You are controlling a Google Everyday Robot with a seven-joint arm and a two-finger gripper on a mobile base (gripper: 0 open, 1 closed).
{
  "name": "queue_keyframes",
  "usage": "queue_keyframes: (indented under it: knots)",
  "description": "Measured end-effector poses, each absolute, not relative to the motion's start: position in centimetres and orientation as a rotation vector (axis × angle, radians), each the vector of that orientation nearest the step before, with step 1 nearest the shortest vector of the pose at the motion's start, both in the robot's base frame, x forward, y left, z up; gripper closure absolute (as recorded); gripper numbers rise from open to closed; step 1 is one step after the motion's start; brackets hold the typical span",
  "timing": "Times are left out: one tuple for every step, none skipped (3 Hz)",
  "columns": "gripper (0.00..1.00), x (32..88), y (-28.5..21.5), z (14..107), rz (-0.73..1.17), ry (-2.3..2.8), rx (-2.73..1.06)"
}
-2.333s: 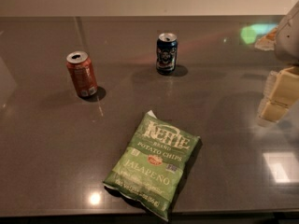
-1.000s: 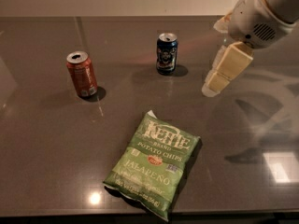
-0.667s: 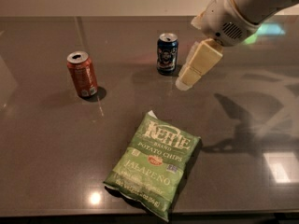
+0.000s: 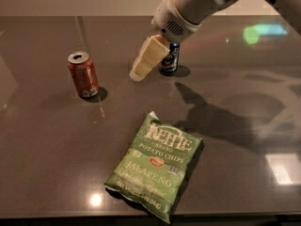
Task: Move coke can near green jalapeno chip bag
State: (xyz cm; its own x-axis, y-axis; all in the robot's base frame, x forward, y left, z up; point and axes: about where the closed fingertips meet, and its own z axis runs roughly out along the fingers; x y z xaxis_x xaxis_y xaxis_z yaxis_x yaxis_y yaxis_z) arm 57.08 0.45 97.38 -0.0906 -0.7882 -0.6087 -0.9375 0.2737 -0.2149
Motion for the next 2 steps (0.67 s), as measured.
queue_keyframes:
  knots:
    - [0.0, 59.1, 4.2, 96.6, 0.355, 1.921, -1.509]
    - [0.0, 60.2, 7.2, 95.7, 0.396, 1.925, -1.48]
